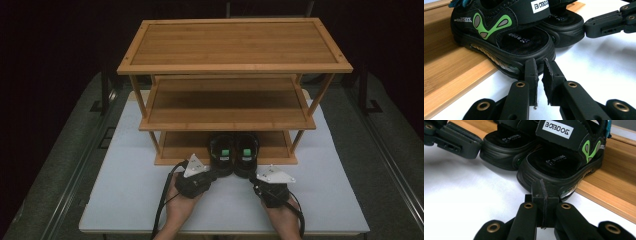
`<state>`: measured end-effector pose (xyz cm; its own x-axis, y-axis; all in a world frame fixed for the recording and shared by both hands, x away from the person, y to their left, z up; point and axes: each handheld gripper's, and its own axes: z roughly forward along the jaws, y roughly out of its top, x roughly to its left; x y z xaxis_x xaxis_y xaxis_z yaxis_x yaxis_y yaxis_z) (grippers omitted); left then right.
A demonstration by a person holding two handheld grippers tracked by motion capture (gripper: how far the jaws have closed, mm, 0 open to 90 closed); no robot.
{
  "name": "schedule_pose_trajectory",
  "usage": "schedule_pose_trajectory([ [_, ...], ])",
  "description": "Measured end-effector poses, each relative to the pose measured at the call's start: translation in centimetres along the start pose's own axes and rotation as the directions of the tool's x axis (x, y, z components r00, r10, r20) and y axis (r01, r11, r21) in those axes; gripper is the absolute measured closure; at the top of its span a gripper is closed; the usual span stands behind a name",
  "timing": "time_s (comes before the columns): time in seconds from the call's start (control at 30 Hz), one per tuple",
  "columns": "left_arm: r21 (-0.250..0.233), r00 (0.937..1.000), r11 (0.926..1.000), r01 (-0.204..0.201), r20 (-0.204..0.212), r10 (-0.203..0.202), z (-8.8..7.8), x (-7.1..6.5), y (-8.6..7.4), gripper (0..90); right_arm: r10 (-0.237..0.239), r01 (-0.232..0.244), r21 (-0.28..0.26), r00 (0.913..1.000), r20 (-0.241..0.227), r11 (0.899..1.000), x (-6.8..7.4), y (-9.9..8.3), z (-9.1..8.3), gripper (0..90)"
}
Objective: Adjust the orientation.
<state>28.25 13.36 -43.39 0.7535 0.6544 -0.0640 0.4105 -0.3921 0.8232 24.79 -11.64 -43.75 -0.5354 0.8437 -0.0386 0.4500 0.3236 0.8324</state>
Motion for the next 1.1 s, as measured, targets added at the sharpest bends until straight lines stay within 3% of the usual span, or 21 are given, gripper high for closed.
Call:
schedule_pose_trajectory([
  [0.6, 0.009, 0.997, 1.0, 0.001, -0.078, 0.0, 1.6, 0.9, 1.0, 81.7, 0.009, -0.009, -0.006, 0.9992, 0.039, 1.0, -0.6, 0.7, 1.9, 89.7],
  [1.1, 0.012, 0.9949, 0.9999, 0.01, -0.1, -0.009, 2.6, 1.9, 1.7, 81.5, 0.005, -0.005, -0.007, 0.9972, 0.074, 1.0, -0.9, 1.4, 3.2, 89.7],
])
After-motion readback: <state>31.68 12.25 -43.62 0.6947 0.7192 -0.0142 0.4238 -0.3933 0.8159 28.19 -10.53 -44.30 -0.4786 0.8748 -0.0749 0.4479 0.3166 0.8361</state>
